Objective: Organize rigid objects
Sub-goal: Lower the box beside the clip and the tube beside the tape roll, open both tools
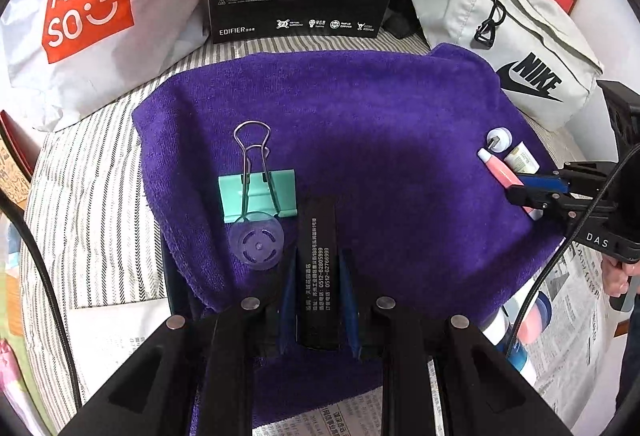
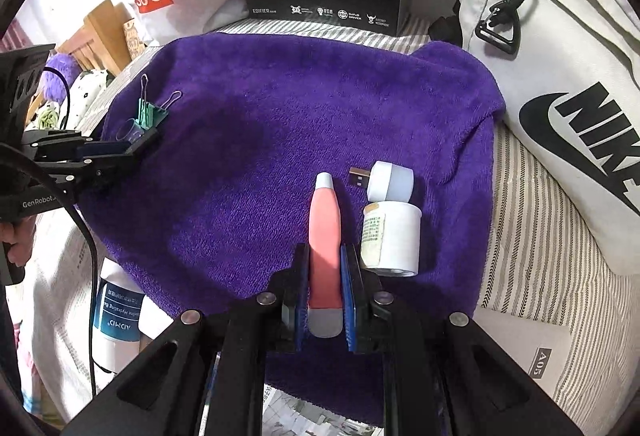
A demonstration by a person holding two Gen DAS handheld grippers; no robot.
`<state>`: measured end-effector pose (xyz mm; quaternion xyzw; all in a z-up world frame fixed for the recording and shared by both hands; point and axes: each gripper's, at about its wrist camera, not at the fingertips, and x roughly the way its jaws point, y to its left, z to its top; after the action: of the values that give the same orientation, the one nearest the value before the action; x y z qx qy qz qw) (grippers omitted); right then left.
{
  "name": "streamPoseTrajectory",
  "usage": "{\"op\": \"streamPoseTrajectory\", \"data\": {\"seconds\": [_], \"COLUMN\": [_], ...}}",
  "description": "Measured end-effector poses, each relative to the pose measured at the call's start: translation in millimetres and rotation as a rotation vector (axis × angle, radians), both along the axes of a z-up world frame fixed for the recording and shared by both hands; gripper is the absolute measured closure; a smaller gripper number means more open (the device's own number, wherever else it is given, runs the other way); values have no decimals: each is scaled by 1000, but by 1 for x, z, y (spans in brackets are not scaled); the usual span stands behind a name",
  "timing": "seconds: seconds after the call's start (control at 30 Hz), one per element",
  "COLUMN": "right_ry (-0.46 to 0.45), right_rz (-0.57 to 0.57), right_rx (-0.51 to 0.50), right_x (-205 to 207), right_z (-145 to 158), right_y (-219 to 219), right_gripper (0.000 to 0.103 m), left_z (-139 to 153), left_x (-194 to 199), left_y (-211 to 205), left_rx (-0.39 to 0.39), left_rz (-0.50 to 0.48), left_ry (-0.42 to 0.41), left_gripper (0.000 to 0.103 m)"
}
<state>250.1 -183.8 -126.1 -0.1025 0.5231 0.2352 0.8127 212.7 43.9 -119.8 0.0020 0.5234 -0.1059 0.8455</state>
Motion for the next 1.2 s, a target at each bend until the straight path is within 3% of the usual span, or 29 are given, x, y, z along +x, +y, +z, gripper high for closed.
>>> {"op": "streamPoseTrajectory", "data": {"seconds": [0.23,0.53,1.03,1.2], "right_ry": [-13,13,-16,-20], "right_rz": [14,19,-110,-131], "right_rx": [-2,25,83,100], "right_x": [-4,-11,-48,-71], "right_z": [0,2,29,37], "right_y": [-1,-8,-41,-52], "right_gripper": [87,76,72,68], "left_z": [0,0,33,25], "left_x": [-4,-16,-64,-85], "left_y": [-5,-9,-6,-23], "left_rx": [31,15,-22,-21], "left_rz": [3,-11,52,30], "left_ry": [-17,-4,-46,-18], "left_gripper": [82,62,62,62]}}
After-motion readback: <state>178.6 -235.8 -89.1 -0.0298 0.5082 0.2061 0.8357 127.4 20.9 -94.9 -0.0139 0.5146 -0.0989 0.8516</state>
